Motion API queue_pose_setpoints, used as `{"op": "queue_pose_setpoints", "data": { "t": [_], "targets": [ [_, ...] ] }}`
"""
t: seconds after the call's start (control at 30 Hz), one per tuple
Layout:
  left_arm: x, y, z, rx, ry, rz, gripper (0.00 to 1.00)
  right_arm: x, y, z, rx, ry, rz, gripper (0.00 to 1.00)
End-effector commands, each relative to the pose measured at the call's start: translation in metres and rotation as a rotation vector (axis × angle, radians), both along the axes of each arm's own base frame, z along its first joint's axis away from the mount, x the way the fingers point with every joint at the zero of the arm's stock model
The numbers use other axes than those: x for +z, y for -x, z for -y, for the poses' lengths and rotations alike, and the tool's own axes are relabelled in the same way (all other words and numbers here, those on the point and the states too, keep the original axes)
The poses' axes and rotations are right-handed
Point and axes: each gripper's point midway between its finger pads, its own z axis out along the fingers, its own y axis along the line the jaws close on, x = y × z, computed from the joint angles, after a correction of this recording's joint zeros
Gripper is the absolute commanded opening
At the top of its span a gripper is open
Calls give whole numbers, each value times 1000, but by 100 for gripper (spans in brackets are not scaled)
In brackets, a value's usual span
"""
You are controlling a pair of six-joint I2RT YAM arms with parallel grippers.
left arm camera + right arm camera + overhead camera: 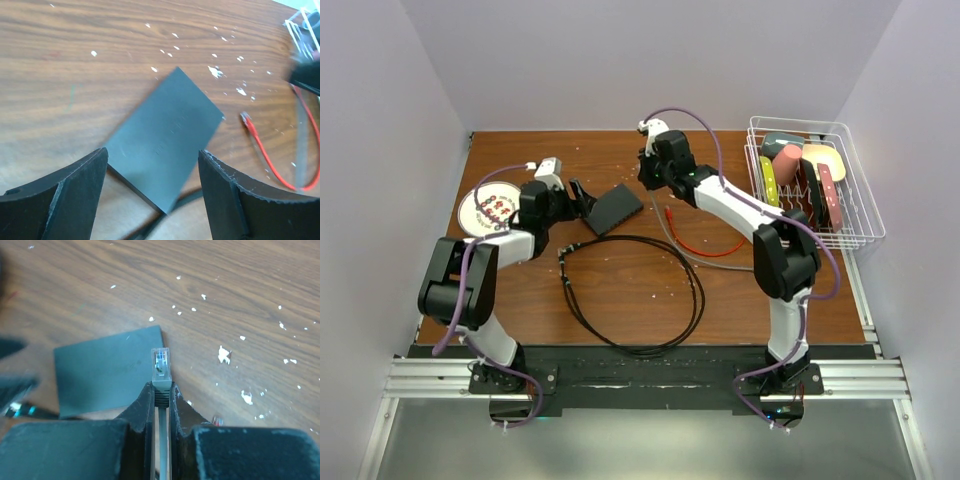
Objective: Insert the plug into the switch port
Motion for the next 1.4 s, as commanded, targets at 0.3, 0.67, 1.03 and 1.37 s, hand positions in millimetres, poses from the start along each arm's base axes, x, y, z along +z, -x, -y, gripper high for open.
{"op": "queue_pose_setpoints", "data": {
  "t": [0.3,0.67,1.03,1.37],
  "targets": [
    [-20,-47,-12,-57,60,46,77,-45,68,-40,304,56,-173,0],
    [-33,-31,-1,-150,115,39,76,-84,108,-50,392,113,-294,0],
    [-36,-38,3,-168,123,24,76,-117,113,-45,407,180,-360,0],
    [-36,-49,5,-176,119,23,74,-115,89,-58,352,153,-333,0]
  ]
}}
